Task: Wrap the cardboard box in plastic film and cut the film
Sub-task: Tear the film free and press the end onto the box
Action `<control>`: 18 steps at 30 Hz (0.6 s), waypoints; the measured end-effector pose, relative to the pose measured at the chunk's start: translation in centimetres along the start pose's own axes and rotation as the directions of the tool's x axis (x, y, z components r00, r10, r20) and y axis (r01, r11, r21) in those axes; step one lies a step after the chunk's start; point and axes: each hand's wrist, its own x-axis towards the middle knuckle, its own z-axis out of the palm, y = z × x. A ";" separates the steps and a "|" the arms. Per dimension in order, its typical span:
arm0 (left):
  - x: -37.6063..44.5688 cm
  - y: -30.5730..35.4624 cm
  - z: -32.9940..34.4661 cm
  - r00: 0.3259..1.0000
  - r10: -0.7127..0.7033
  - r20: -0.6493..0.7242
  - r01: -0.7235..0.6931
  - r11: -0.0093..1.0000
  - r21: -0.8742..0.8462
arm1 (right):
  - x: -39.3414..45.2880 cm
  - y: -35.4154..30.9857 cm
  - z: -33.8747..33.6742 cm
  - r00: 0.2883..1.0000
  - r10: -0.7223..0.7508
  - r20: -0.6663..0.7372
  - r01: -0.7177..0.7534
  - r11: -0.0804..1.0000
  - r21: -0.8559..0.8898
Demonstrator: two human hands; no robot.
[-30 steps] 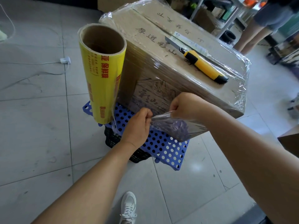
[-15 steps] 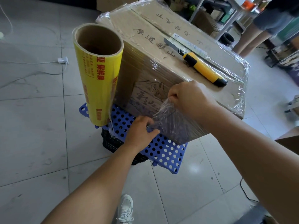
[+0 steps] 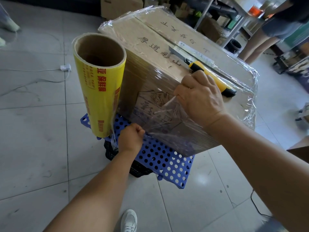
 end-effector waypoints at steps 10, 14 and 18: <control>0.1 -0.4 -0.2 0.999 0.035 0.018 -0.036 0.999 0.038 | 0.9 -1.4 1.4 0.981 0.166 -0.097 -0.166 0.986 0.007; 0.2 -0.4 -0.3 0.999 0.021 0.042 -0.023 0.999 0.033 | -0.9 -2.5 0.0 0.984 0.120 -0.135 -0.094 0.978 0.186; 0.6 -0.5 -0.4 0.998 0.026 0.063 -0.028 0.999 0.036 | -3.1 -4.7 -0.7 0.892 0.066 0.448 -0.267 0.875 0.403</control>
